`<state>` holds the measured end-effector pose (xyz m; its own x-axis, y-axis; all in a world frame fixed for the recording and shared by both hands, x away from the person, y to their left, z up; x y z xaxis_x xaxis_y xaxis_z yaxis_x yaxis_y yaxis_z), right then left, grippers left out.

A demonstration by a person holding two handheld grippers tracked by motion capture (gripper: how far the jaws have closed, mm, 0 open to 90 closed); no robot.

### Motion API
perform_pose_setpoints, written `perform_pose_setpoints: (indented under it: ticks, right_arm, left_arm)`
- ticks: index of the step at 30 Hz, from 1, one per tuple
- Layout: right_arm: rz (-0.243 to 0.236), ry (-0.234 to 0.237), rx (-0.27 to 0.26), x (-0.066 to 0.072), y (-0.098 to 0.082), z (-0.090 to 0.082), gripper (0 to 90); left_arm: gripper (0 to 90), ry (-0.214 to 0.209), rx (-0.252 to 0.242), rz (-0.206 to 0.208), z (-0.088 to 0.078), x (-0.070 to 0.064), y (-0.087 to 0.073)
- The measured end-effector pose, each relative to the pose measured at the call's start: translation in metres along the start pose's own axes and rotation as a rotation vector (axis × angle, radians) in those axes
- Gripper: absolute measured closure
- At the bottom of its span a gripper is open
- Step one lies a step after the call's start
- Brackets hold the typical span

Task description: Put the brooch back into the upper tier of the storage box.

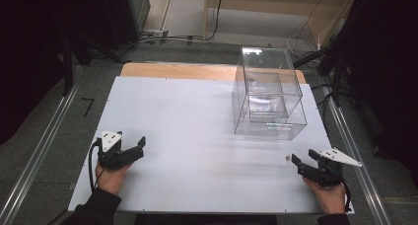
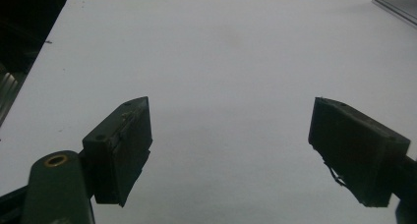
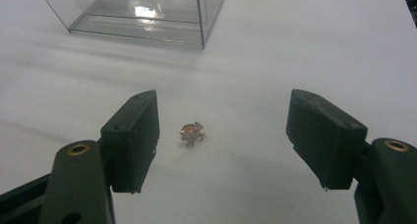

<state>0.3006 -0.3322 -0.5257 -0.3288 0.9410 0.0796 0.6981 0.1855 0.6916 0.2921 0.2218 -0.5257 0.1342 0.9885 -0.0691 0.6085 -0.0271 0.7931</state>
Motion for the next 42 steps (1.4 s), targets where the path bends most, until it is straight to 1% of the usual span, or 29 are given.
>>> perform_pose_setpoints:
  ticks: [9,11,20,28,31,32,33,39,40,42]
  right_arm:
    - [-0.013,0.002,0.009,0.001,0.000,0.002,26.7]
    - [-0.010,0.002,0.012,0.001,0.000,0.002,26.7]
    - [-0.030,0.005,0.016,0.004,0.000,0.005,27.0]
    - [-0.046,0.010,0.031,0.006,0.001,0.010,28.9]
    - [-0.054,0.008,0.037,0.006,0.001,0.012,31.0]
    - [-0.054,0.012,0.039,0.007,0.001,0.013,32.3]
    - [-0.069,0.017,0.039,0.007,0.001,0.014,34.4]
    - [-0.086,0.028,0.055,0.009,0.000,0.018,42.1]
    - [-0.086,0.028,0.055,0.009,0.000,0.018,42.1]
    - [-0.099,0.027,0.060,0.009,0.000,0.020,46.3]
  left_arm:
    - [17.5,-0.001,0.001,0.001,0.000,0.000,0.000]
    - [17.5,-0.002,0.001,0.001,0.000,0.000,0.000]
    - [17.5,-0.003,0.004,0.003,0.000,-0.001,0.000]
    - [17.5,-0.004,0.005,0.004,0.001,-0.001,0.000]
    - [17.5,-0.004,0.004,0.004,0.001,-0.001,0.000]
    - [17.5,-0.004,0.005,0.005,0.001,-0.001,0.000]
    - [17.5,-0.004,0.005,0.005,0.001,-0.001,0.000]
    - [17.5,-0.004,0.006,0.005,0.001,-0.001,-0.001]
    - [17.5,-0.003,0.007,0.004,0.001,-0.001,-0.001]
    - [17.5,-0.002,0.007,0.004,0.001,-0.001,-0.001]
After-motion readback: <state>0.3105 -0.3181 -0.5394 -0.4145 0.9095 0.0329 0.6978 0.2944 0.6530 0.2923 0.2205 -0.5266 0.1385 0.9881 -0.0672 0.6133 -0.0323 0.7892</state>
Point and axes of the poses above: each handheld gripper's, and its own axes: z roughly forward along the jaws, y roughly out of its top, x roughly to its left, the point moved 6 cm from there along z, roughly forward along the jaws, and after that the axes turned 9 degrees about x, right-handed, at the moved point
